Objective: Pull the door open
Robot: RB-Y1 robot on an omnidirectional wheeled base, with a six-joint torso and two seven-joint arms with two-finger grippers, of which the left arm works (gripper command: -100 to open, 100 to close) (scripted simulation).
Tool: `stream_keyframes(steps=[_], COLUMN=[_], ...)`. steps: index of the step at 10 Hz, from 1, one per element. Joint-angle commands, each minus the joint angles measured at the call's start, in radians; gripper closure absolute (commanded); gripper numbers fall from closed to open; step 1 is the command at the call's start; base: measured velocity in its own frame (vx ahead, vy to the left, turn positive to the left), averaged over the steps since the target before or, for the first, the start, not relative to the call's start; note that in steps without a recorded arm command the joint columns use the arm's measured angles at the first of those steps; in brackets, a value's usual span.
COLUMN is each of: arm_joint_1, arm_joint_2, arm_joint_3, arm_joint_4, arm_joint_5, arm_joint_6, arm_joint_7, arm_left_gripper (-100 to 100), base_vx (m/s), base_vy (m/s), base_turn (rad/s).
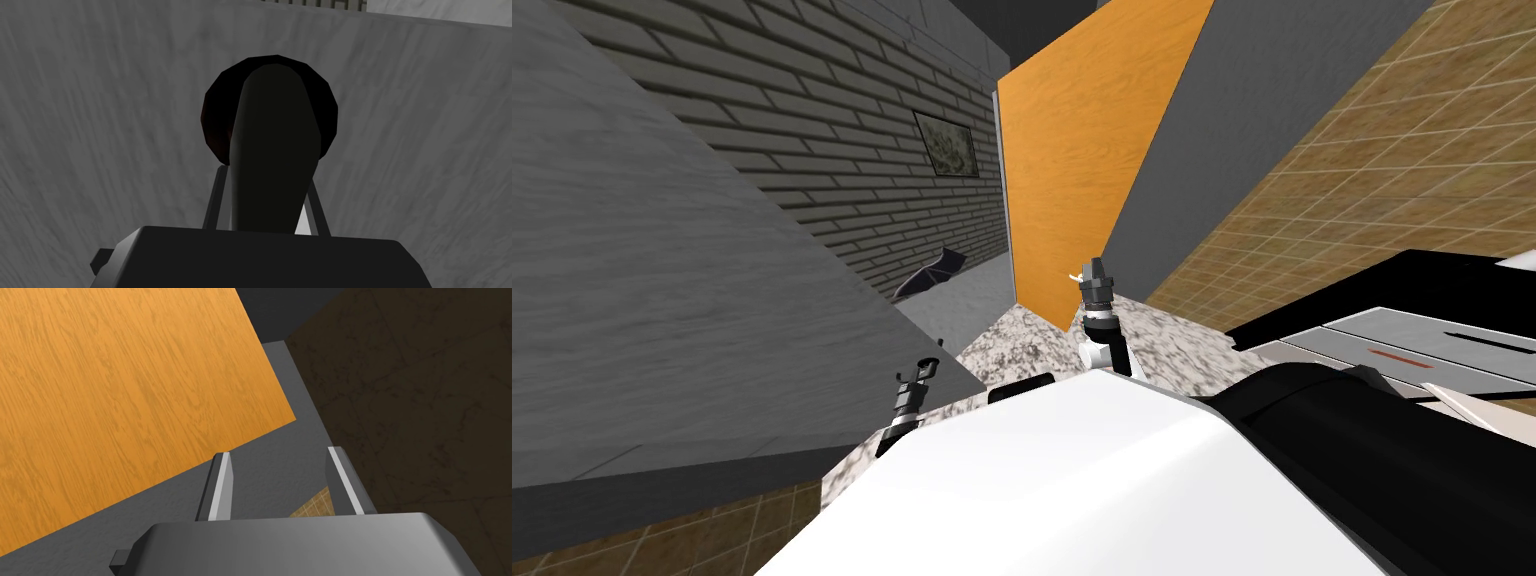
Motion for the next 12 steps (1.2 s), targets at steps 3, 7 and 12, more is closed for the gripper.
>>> stream_keyframes(steps=[3,7,12], arm_joint_1=[-0.031,-0.084,-0.128], arm_joint_2=[-0.004,0.004,0.01], arm_joint_3=[-0.048,-0.092,-0.13], arm_joint_4=[-0.012,0.016,0.04], arm_joint_5=[0.023,0.052,0.077], arm_joint_6=[0.033,0.051,0.067], arm_joint_7=[-0.018,-0.03,-0.041], arm_left_gripper=[100,100,100], base_vx=[-0.092,-0.123,-0.082], base_vy=[0.018,0.031,0.027], base_turn=[-0.021,-0.019,-0.006])
